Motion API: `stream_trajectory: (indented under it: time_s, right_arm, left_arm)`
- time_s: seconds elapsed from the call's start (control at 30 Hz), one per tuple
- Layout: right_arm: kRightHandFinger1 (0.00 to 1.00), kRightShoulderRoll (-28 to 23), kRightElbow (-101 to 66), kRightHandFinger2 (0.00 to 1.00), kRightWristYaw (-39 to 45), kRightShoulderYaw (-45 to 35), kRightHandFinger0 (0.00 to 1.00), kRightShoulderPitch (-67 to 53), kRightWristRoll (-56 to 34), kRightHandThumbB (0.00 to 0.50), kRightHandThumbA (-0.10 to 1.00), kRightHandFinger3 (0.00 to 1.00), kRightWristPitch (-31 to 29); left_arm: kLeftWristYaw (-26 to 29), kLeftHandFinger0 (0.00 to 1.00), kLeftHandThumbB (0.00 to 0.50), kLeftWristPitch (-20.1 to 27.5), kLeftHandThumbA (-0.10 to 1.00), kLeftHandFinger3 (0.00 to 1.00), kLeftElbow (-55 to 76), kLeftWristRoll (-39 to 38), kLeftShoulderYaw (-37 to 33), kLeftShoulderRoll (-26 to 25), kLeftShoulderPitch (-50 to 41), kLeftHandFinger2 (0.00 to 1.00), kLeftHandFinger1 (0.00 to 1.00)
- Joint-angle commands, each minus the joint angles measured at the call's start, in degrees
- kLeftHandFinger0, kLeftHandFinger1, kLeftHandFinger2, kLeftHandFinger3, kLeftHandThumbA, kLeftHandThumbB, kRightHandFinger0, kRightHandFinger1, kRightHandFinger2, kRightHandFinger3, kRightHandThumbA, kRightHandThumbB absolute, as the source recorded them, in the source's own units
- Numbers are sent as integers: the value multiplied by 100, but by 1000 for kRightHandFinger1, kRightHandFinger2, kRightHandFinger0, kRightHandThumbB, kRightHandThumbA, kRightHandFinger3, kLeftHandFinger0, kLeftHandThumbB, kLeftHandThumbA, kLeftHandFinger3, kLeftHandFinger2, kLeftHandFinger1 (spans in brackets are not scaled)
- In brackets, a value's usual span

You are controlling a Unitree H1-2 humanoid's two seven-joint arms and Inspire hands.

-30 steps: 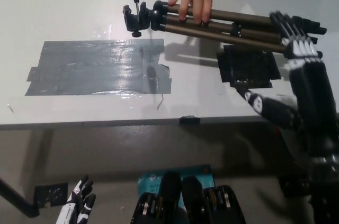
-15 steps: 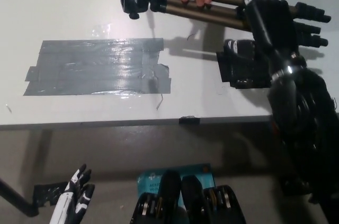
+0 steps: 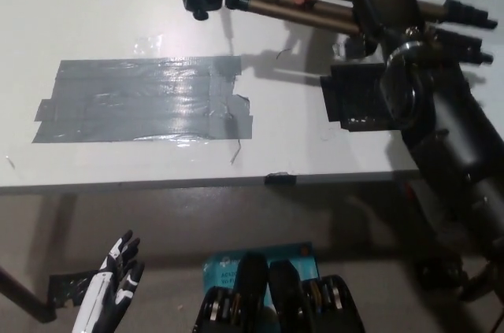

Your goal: A person hands a tripod to the robot which it grabs with its right hand and places in the middle of the table in front of it

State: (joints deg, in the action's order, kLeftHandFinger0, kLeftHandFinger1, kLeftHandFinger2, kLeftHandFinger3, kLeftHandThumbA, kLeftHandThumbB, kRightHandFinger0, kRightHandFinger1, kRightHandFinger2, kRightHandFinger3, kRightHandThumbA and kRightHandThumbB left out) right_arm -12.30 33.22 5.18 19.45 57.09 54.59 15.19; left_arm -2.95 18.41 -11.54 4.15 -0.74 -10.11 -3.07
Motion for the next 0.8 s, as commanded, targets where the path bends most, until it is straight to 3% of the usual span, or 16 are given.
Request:
stream_trajectory:
  time_s: [0.0,0.03,0.07,0.1,0.13,0.17,0.2,0.23,0.33,0.47,0.67,0.77]
  right_arm:
    - [424,-29,1076,570,-2181,-23,529,756,-9,333,70,658,-755]
    - [121,-26,1314,392,-3038,27,42,778,107,262,-84,439,-979]
    - [112,-26,1346,413,-3177,30,8,782,113,249,-97,448,-1009]
    - [137,-28,1401,483,-3351,20,2,789,95,239,-99,487,-1090]
    - [238,-35,1450,632,-3500,38,0,793,113,220,-100,617,-1134]
    - [266,-40,1501,694,-3693,50,0,792,113,219,-100,692,-1240]
    - [359,-45,1530,825,-3789,47,0,798,96,198,-100,853,-1320]
    - [413,-48,1531,872,-3844,40,0,797,72,192,-100,953,-1383]
    - [432,-59,1455,865,-3918,69,0,747,65,176,-100,979,-1488]
    - [532,-58,1479,961,-4115,88,20,758,45,179,-100,1000,-1644]
    - [542,-138,1351,961,-4230,122,15,708,48,191,-100,1000,-1868]
    - [520,-173,1214,899,-4138,147,8,628,69,243,-100,828,-1868]
  left_arm:
    - [-117,1000,318,-6,834,1000,172,-22,-13,-116,83,1000,1000]
    - [-154,1000,321,-58,833,1000,195,-61,-16,-125,116,1000,1000]
    - [-159,1000,322,-64,833,1000,196,-58,-18,-130,130,1000,1000]
    - [-164,1000,324,-75,834,1000,196,-53,-21,-135,150,1000,1000]
    - [-168,1000,321,-100,837,1000,206,-38,-28,-139,164,1000,1000]
    - [-169,1000,320,-112,838,1000,220,-28,-34,-135,164,1000,1000]
    - [-180,995,313,-103,837,1000,210,-42,-36,-137,182,1000,1000]
    - [-196,992,310,-82,837,1000,192,-51,-37,-143,208,1000,1000]
    - [-215,977,304,-93,833,1000,197,-44,-40,-137,204,1000,1000]
    - [-254,974,301,-109,830,1000,186,-73,-41,-152,225,1000,1000]
    - [-259,964,298,-117,824,1000,174,-66,-45,-159,249,1000,1000]
    - [-279,971,294,-125,822,1000,155,-77,-52,-167,261,1000,1000]
